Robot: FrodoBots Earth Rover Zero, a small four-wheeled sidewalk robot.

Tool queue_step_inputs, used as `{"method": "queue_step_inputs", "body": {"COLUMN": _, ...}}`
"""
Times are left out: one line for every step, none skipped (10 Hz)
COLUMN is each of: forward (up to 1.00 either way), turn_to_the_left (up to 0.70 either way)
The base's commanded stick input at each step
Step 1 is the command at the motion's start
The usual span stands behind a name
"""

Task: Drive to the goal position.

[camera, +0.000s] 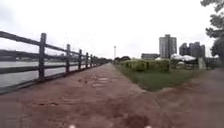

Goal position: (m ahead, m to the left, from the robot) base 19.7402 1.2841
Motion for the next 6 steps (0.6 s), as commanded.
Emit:
{"method": "queue_step_inputs", "body": {"forward": 1.00, "turn_to_the_left": 0.00}}
{"method": "queue_step_inputs", "body": {"forward": 1.00, "turn_to_the_left": 0.07}}
{"method": "queue_step_inputs", "body": {"forward": 1.00, "turn_to_the_left": 0.22}}
{"method": "queue_step_inputs", "body": {"forward": 1.00, "turn_to_the_left": 0.37}}
{"method": "queue_step_inputs", "body": {"forward": 1.00, "turn_to_the_left": 0.40}}
{"method": "queue_step_inputs", "body": {"forward": 1.00, "turn_to_the_left": 0.00}}
